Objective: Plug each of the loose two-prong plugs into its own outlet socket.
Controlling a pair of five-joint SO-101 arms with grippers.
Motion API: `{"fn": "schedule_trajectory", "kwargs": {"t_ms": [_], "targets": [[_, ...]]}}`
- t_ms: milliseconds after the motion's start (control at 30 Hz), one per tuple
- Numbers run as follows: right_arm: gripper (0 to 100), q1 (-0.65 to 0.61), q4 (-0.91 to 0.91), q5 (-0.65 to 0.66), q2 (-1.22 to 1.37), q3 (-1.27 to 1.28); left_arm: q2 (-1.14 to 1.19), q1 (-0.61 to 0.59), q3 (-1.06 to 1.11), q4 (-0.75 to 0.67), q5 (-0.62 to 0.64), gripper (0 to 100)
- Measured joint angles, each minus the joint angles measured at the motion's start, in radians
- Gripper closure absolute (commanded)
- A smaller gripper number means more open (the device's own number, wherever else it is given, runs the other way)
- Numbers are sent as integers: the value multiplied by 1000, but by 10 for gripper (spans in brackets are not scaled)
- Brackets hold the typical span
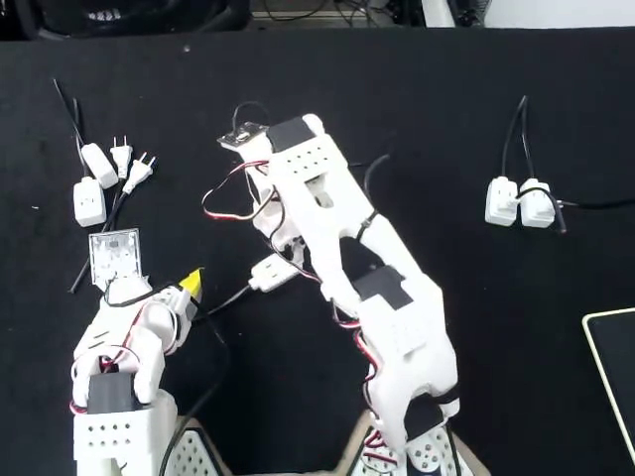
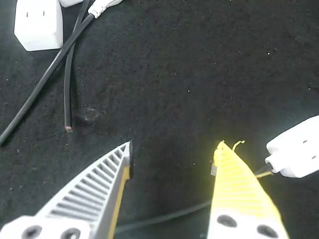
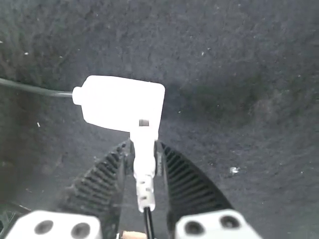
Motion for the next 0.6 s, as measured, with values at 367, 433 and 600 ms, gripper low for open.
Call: {"fn": "schedule_trajectory", "kwargs": {"t_ms": [367, 433, 600], "targets": [[988, -5, 0, 0, 11, 2, 0, 0, 0, 0, 0, 734], [988, -5, 0, 0, 34, -25, 0, 0, 0, 0, 0, 734], [988, -5, 2, 0, 72, -110, 0, 0, 0, 0, 0, 734]]}}
